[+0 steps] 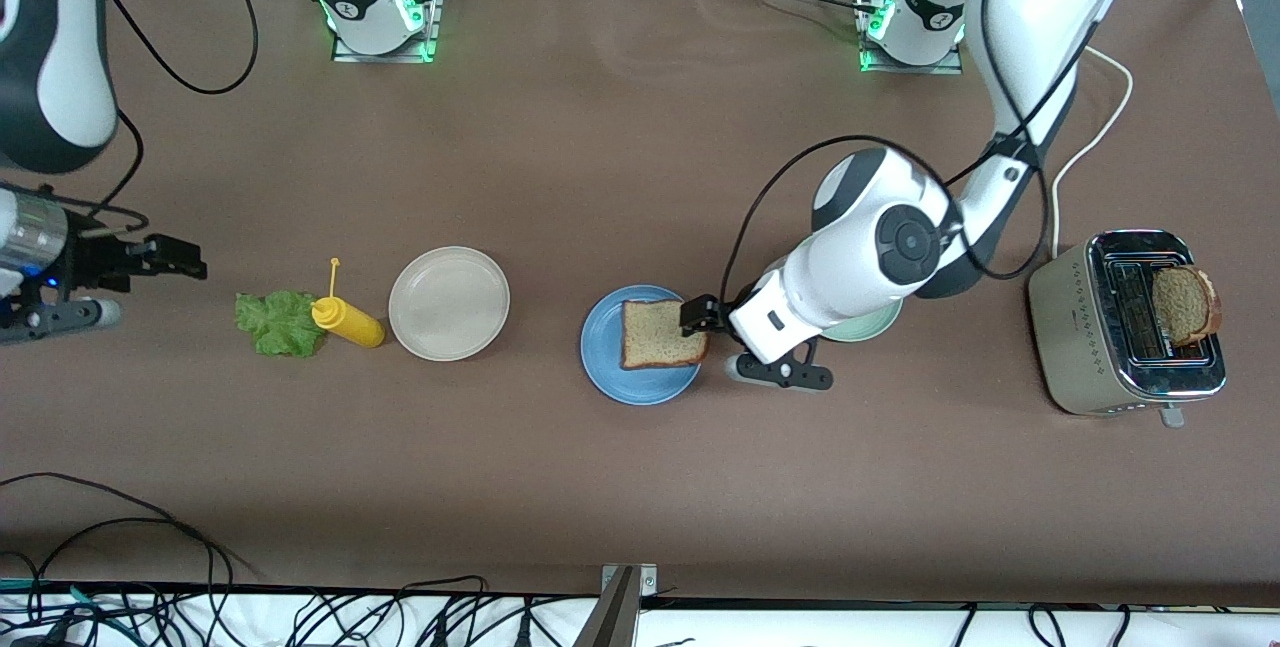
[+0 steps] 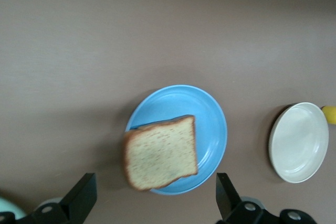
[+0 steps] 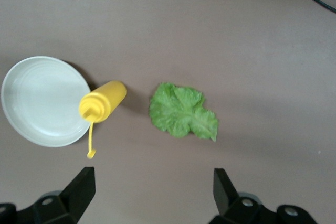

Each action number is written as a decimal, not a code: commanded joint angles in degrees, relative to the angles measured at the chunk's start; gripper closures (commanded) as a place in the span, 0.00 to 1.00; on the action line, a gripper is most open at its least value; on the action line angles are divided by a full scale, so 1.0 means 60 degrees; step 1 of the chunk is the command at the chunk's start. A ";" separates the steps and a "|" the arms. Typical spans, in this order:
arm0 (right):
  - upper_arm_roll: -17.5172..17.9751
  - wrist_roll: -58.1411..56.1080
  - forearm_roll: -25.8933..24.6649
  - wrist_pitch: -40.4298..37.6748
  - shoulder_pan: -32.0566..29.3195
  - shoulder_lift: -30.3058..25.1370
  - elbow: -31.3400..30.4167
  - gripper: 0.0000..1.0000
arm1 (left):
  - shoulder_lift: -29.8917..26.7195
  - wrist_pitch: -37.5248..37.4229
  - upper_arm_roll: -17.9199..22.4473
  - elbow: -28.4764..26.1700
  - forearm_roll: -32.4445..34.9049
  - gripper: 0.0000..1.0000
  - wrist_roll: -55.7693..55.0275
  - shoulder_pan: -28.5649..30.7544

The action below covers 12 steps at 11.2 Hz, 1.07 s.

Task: Make sandwich in blue plate with both arms
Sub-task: 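Raise the left gripper toward the toaster while the right gripper reaches lettuce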

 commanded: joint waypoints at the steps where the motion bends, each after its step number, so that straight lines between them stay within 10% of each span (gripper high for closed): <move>1: 0.0007 -0.0069 0.0006 0.0420 -0.0065 0.0501 0.0054 0.00 | -0.1202 -0.1404 0.0233 -0.0209 0.1048 0.00 -0.0133 0.0169; 12: 0.0022 -0.1197 0.0253 0.1374 -0.0548 0.1438 0.0054 0.00 | -0.3781 -0.5126 0.1549 -0.0180 0.1330 0.00 0.0627 0.0361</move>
